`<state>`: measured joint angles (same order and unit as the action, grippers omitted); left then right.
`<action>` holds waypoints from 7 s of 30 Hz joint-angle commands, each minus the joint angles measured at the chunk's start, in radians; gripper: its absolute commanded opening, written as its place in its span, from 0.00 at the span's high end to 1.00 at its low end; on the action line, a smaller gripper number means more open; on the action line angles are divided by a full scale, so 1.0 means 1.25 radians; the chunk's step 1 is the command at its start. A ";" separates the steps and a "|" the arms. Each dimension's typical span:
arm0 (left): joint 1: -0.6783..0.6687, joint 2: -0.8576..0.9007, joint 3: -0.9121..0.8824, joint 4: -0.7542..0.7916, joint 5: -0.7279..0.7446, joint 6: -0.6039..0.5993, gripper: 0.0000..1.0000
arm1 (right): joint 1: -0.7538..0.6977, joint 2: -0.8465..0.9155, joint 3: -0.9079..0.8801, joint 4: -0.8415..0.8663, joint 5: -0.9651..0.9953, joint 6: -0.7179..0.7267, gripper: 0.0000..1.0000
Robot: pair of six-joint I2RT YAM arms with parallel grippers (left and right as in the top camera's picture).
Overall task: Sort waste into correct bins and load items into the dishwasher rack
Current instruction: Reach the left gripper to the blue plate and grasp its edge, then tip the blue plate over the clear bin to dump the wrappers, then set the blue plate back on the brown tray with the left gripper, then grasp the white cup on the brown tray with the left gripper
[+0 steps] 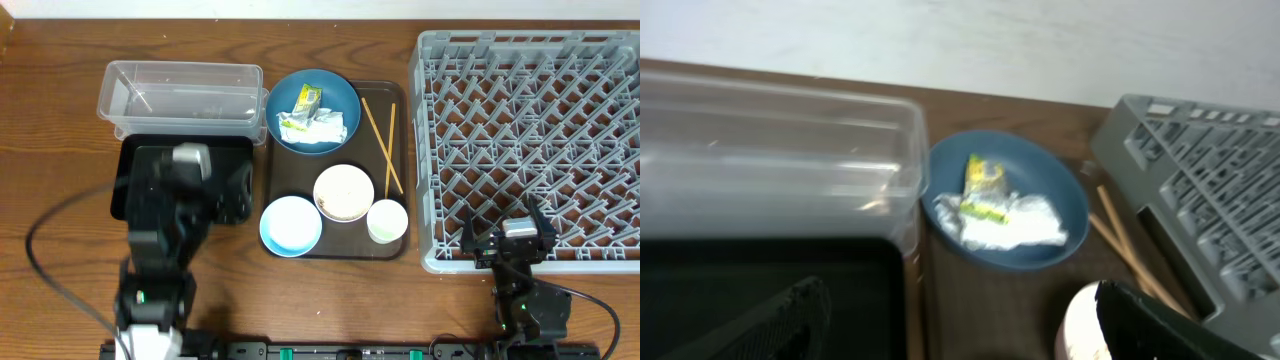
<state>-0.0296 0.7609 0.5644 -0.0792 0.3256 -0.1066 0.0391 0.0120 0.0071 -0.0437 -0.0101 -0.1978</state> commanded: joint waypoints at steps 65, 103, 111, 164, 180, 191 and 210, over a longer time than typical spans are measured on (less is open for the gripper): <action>-0.233 1.229 0.981 -0.569 -0.129 0.177 0.20 | 0.006 1.015 1.084 -0.630 -0.360 0.110 0.01; 0.099 0.999 1.001 -0.619 -0.204 -0.093 0.55 | 0.006 1.015 1.084 -0.618 -0.345 0.110 0.01; 0.099 1.025 1.002 -0.631 -0.204 -0.061 0.35 | 0.006 1.015 1.084 -0.617 -0.345 0.110 0.01; -0.443 0.763 0.817 -0.876 -0.059 -0.312 0.35 | -0.077 1.015 1.084 -0.679 -0.282 0.206 0.01; -0.594 0.774 0.628 -0.629 -0.130 -0.389 0.42 | -0.084 1.015 1.084 -0.710 -0.282 0.205 0.02; -0.603 0.818 0.599 -0.593 -0.123 -0.383 0.53 | -0.084 1.015 1.084 -0.713 -0.282 0.205 0.02; -0.631 0.840 0.599 -0.572 -0.124 -0.379 0.79 | -0.084 1.015 1.084 -0.713 -0.282 0.205 0.04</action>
<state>-0.8196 1.8046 1.3178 -0.7948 0.1806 -0.5793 -0.0605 1.2884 1.3449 -0.9314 -0.3641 0.0456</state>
